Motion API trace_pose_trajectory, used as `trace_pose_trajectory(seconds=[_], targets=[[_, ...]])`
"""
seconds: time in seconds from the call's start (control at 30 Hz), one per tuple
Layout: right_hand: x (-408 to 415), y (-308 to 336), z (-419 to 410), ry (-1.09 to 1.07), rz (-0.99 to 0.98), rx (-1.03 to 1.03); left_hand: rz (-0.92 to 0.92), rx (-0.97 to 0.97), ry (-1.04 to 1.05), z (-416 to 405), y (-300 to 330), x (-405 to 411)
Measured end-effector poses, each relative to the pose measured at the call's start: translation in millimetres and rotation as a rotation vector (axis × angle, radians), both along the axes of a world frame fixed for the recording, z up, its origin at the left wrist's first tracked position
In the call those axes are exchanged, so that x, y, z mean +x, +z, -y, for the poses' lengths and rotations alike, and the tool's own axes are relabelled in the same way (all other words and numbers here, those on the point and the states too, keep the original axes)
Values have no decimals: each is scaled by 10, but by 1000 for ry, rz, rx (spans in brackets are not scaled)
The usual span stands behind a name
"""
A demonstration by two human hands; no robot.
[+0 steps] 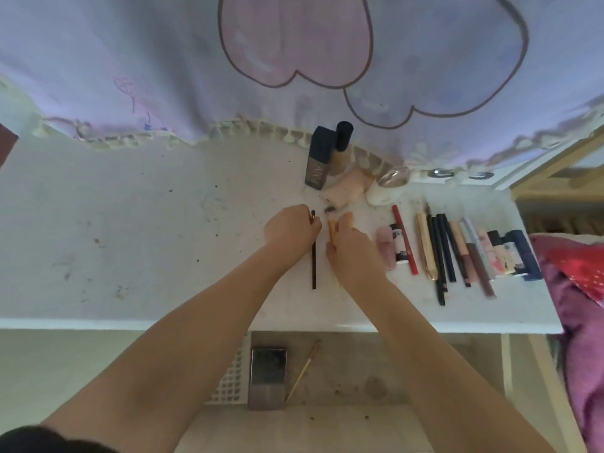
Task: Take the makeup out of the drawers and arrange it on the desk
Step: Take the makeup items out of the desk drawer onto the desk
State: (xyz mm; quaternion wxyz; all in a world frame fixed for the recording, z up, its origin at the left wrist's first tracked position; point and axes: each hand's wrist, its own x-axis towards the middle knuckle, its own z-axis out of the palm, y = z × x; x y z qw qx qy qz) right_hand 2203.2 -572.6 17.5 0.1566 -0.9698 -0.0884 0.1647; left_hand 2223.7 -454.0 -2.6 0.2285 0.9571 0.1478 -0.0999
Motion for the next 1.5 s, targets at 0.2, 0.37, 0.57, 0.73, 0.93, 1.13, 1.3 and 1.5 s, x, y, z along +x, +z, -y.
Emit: trace_pose_trajectory(seconds=[0.2, 0.37, 0.57, 0.73, 0.93, 1.13, 1.3, 1.5], targets=[[-197, 255, 48, -69, 63, 41, -34, 38, -142, -70, 57, 13], [-1159, 21, 228, 52, -284, 138, 209, -328, -378, -245, 25, -1229], [-1583, -974, 239, -174, -552, 32, 31, -22, -519, -306, -907, -2199], [-1602, -1406, 81, -311, -360, 33, -139, 255, -547, -204, -1296, -2069], [-1757, -1476, 128, -498, -323, 228, -205, 288, -508, -90, -1235, -2090], [-1949, -872, 252, -264, -236, 376, -304, -136, -576, -275, -635, -2322], [-1721, -123, 310, -150, -109, 458, -40, -387, -438, -592, 159, -2113], [-693, 196, -133, -172, 30, 509, 204, -763, 120, -1055, 542, -1093]])
